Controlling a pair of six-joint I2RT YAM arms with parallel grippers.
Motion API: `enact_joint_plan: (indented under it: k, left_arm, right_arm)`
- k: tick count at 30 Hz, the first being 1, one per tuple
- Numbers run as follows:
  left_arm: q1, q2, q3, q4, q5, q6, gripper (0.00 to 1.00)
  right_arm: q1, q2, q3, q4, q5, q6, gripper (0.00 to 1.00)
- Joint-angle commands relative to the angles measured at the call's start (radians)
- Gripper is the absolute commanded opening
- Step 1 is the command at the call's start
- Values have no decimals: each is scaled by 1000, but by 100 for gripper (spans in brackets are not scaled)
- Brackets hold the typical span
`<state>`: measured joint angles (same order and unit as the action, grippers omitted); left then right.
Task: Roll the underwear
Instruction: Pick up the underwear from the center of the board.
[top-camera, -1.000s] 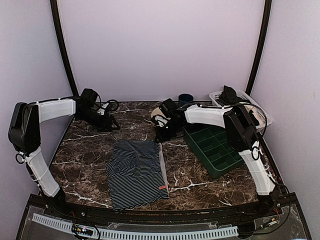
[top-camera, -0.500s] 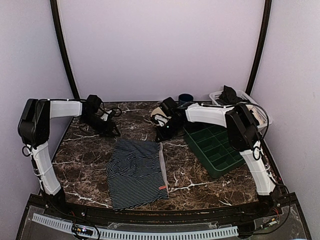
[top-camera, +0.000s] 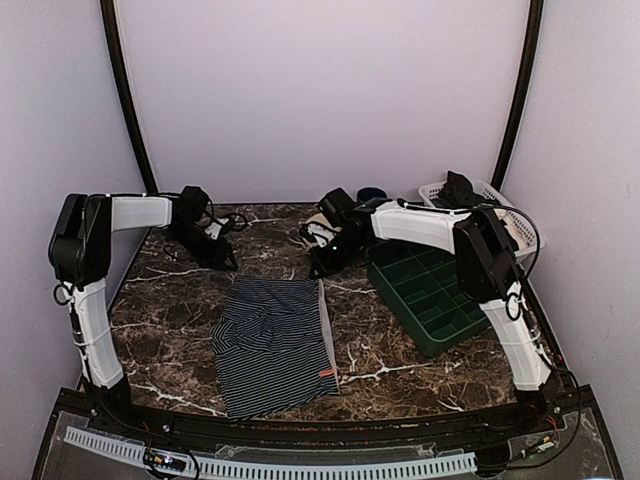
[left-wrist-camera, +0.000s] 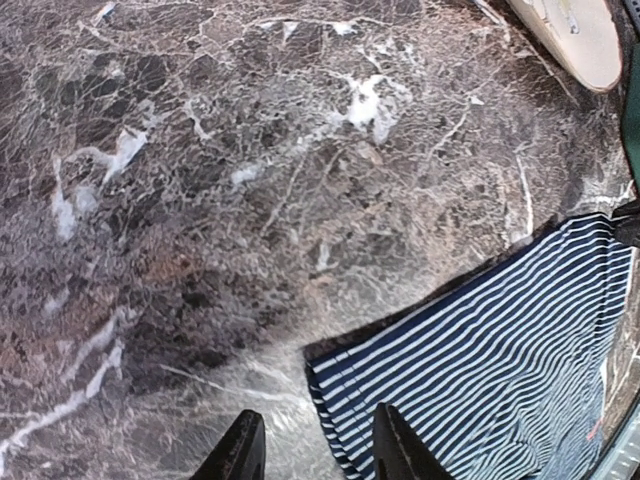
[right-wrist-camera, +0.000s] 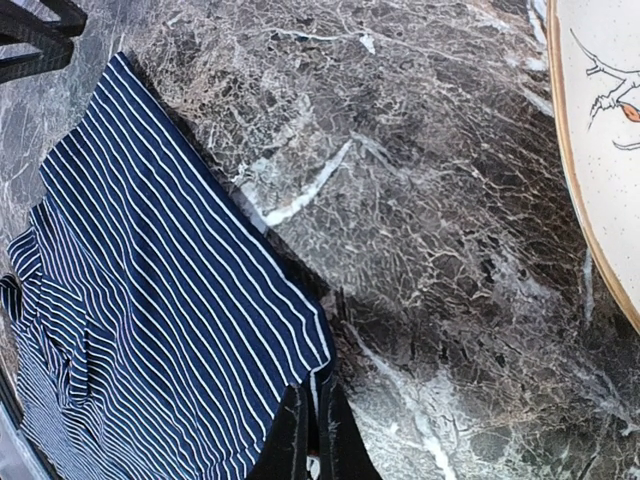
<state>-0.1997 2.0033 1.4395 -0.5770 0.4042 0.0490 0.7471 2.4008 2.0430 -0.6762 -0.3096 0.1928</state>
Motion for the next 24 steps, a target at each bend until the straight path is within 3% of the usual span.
enact_joint_plan:
  k: [1,9,16,20,24]
  left_arm:
    - [-19,33,42,-54,-49,53,39]
    - [-108,99,99,-73,-147,127,39]
    - [-132,122,116,-109,-268,190,30]
    - [-133,121,113,-120,-311,201,28]
    - [-132,123,131,-119,-328,205,34]
  right_arm:
    - [3,-6,26,-11,19,-21,0]
    - [3,4,30,-28,21,-41,0]
    - [0,15,38,-59,47,-74,1]
    - [-4,18,42,-72,64,-90,7]
    - [-12,25,53,-93,86,-109,16]
